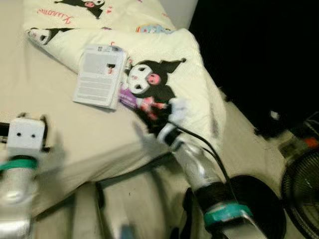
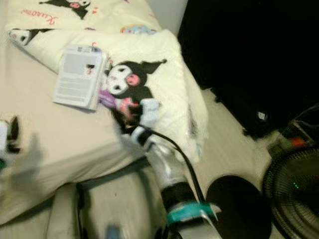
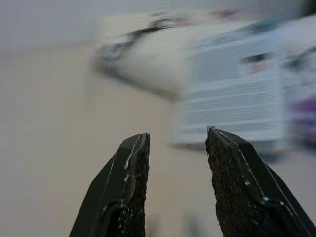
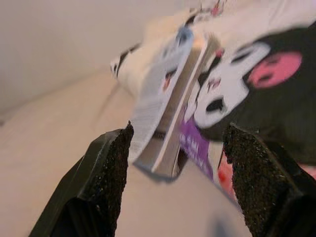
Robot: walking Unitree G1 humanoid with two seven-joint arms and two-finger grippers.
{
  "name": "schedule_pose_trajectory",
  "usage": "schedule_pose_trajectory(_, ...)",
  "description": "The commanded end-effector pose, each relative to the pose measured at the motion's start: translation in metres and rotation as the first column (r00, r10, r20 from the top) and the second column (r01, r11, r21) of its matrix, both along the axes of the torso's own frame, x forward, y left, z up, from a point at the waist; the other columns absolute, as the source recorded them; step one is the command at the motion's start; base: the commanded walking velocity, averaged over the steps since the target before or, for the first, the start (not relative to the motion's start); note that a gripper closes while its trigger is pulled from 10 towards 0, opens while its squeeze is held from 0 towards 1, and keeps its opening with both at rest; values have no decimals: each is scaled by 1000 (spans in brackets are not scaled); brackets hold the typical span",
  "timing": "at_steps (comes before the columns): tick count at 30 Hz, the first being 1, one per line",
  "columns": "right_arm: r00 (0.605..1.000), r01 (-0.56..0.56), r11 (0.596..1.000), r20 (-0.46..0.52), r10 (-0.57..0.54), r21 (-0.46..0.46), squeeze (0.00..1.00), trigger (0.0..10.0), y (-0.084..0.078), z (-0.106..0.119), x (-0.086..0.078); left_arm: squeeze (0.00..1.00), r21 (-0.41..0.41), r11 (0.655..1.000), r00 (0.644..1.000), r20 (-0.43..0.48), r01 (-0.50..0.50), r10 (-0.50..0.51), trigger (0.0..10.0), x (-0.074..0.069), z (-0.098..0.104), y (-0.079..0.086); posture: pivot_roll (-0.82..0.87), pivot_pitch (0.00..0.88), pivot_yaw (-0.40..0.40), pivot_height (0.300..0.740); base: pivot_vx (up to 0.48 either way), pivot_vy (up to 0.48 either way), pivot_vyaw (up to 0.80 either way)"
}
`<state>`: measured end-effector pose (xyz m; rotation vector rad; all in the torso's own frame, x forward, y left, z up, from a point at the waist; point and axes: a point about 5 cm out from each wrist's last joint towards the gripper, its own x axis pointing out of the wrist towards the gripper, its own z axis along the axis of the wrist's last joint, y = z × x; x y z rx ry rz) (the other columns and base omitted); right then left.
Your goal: Clean up the room
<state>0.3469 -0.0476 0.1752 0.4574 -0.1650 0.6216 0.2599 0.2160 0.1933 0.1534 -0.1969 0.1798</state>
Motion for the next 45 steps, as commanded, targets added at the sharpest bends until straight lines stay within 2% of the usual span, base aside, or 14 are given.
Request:
schedule_pose_trajectory(1, 999, 34, 999, -42, -33, 38, 0, 10000, -2, -10, -6, 0, -54, 999, 1000, -15, 5, -6, 10000, 1, -1, 1, 284, 110, -72, 465, 0, 0, 0)
schedule_pose_trajectory(2, 995, 97, 995, -35, -96, 21, 0, 10000, -10, -11, -5, 0, -62, 998, 999, -23, 27, -29, 10000, 8, 0, -2, 265, 89, -57, 469, 0, 0, 0)
schedule_pose_trajectory(3, 995, 97, 995, -35, -96, 21, 0, 10000, -10, -11, -5, 0, -62, 998, 999, -23, 27, -29, 10000, 8, 0, -2, 265, 89, -57, 469, 0, 0, 0)
schedule_pose_trajectory(6, 974, 226, 974, -36, -225, 7, 0, 10000, -25, -16, -3, 0, -82, 994, 995, -62, 69, -74, 10000, 20, -2, -7, 232, 54, -32, 483, 0, 0, 0)
schedule_pose_trajectory(8, 969, 246, 969, -38, -246, 4, 0, 10000, -27, -17, -2, 0, -92, 993, 994, -75, 78, -85, 10000, 23, -4, -8, 232, 54, -32, 488, 0, 0, 0)
schedule_pose_trajectory(9, 963, 267, 964, -36, -267, 2, 0, 10000, -29, -17, -1, 0, -88, 990, 986, -113, 109, -118, 10000, 28, -9, -12, 216, 38, -21, 498, 0, 0, 0)
schedule_pose_trajectory(14, 960, 279, 960, -37, -279, -4, 0, 10000, -31, -16, -3, 0, -66, 987, 978, -143, 146, -154, 10000, 31, -11, -13, 200, 17, -11, 513, 0, 0, 0)
schedule_pose_trajectory(24, 942, 329, 944, -53, -330, -38, 0, 10000, -39, -25, -8, 0, 6, 993, 976, -181, 122, -119, 10000, 41, -18, -6, 175, 6, 2, 553, 0, 0, 0)
schedule_pose_trajectory(33, 936, 345, 938, -56, -347, -42, 0, 10000, -40, -26, -8, 0, 23, 991, 974, -191, 131, -124, 10000, 43, -20, -6, 170, 8, 7, 578, 0, 0, 0)
schedule_pose_trajectory(45, 930, 359, 932, -61, -362, -47, 0, 10000, -40, -26, -8, 0, 50, 991, 975, -191, 121, -110, 10000, 49, -21, 0, 167, 11, 21, 633, 0, 0, 0)
